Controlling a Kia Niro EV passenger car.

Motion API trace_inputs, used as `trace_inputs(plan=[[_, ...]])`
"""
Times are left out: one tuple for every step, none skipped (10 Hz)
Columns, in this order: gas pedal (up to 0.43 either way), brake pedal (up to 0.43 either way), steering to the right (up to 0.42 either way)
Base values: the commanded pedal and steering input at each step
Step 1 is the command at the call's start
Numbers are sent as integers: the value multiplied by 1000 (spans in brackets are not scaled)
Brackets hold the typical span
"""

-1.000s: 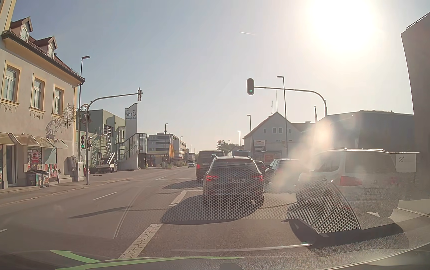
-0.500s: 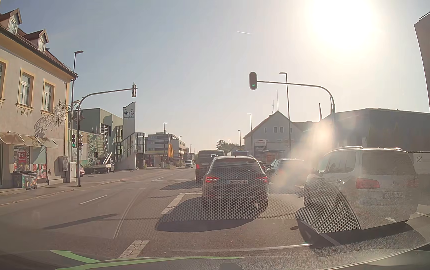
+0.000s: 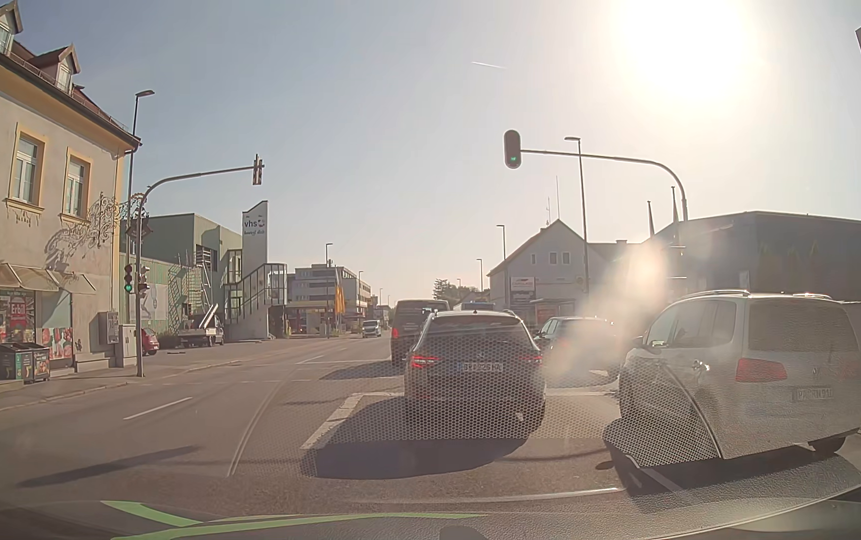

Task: Follow the waypoints while adhering to traffic rules and regulations

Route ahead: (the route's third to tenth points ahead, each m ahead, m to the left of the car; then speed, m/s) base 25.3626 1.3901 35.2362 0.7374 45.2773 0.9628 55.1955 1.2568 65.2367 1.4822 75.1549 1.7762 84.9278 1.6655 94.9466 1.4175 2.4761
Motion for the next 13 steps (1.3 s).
trace_inputs(plan=[[0, 177, 1], [0, 183, 1], [0, 183, 1], [0, 183, 1], [0, 183, 1], [0, 189, 1], [0, 183, 0], [0, 183, 1], [0, 183, 1], [0, 189, 1], [0, 183, 0], [0, 183, 0], [0, 183, 1]])
